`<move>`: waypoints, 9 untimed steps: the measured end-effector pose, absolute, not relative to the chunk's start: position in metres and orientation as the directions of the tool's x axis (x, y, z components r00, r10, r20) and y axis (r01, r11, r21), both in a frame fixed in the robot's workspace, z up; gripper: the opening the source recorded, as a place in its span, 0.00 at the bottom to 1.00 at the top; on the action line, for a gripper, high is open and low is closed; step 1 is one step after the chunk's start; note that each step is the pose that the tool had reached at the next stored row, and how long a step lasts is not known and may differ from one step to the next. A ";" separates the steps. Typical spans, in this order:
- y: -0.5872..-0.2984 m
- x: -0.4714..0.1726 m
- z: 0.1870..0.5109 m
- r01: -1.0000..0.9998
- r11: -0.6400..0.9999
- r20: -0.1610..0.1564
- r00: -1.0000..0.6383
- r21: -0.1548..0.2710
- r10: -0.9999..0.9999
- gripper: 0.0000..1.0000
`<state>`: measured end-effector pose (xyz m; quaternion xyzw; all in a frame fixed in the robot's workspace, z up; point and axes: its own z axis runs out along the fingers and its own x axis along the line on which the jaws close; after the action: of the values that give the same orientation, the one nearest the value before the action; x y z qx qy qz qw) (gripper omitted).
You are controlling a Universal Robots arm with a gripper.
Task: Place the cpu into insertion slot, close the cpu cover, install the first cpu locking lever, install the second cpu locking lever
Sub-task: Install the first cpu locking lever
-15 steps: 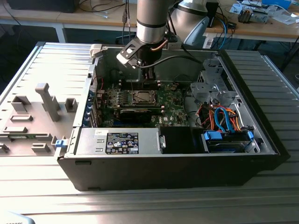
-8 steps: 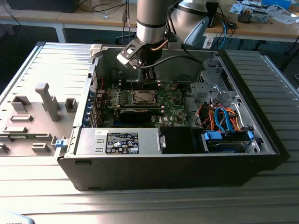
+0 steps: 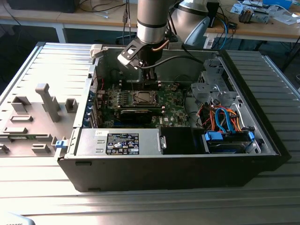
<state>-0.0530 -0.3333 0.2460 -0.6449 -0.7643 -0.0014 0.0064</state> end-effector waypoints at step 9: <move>-0.333 -0.053 0.246 0.983 0.186 0.012 -0.185 -0.006 0.983 0.11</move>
<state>-0.0530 -0.3333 0.2460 -0.6381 -0.7699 -0.0014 0.0064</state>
